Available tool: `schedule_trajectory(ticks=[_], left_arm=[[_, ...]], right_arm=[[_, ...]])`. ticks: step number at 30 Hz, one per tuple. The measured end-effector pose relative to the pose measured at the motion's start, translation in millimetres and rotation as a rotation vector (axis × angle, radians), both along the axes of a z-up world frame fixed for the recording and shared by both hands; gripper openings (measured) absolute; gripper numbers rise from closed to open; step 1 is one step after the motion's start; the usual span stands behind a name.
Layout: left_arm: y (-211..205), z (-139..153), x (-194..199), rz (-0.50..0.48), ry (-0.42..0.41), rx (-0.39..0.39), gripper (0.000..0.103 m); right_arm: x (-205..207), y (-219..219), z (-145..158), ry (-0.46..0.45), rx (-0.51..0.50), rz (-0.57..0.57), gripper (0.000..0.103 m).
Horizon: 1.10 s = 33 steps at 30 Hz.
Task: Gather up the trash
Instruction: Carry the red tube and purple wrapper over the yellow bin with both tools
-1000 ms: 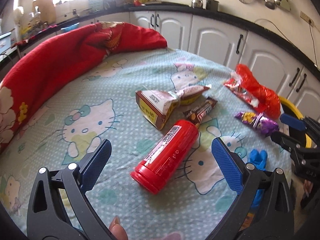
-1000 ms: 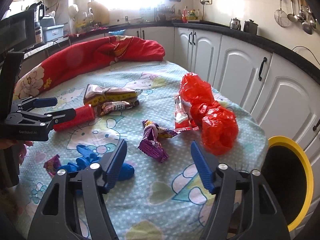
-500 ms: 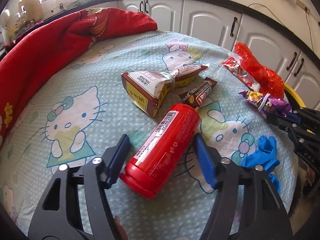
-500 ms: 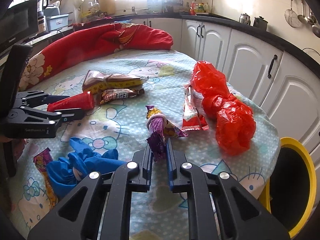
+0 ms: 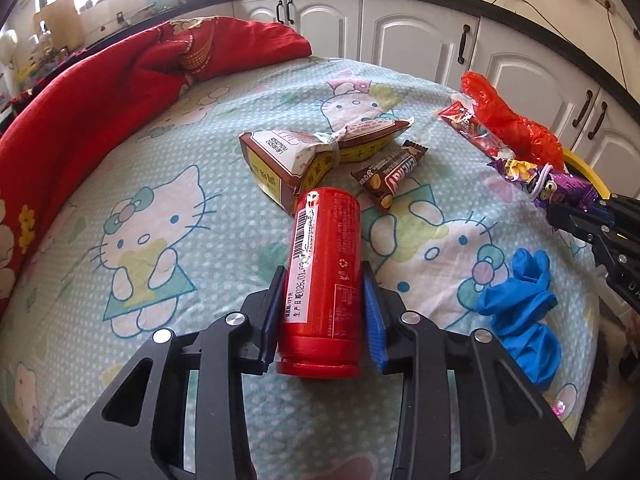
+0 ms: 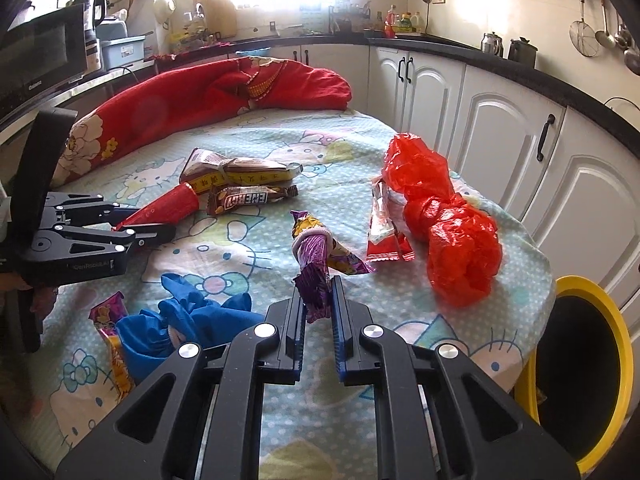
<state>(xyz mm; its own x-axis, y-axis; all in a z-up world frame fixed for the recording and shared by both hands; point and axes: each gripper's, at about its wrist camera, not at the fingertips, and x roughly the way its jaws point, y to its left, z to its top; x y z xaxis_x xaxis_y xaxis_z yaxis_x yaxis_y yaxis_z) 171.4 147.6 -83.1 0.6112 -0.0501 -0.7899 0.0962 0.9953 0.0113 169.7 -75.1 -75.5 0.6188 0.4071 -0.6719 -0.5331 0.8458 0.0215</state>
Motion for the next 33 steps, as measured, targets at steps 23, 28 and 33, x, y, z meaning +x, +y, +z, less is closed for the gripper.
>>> schedule_trajectory(ticks=[23, 28, 33], left_arm=[[-60, 69, -4, -0.067, -0.14, -0.096, 0.027], [-88, 80, 3, -0.104, -0.165, -0.109, 0.027], [-114, 85, 8, -0.142, -0.178, -0.12, 0.027]], right_arm=[[-18, -63, 45, -0.077, 0.005, -0.043, 0.012], [-21, -88, 51, -0.09, 0.005, -0.077, 0.012], [-24, -113, 55, -0.098, -0.004, -0.113, 0.012]])
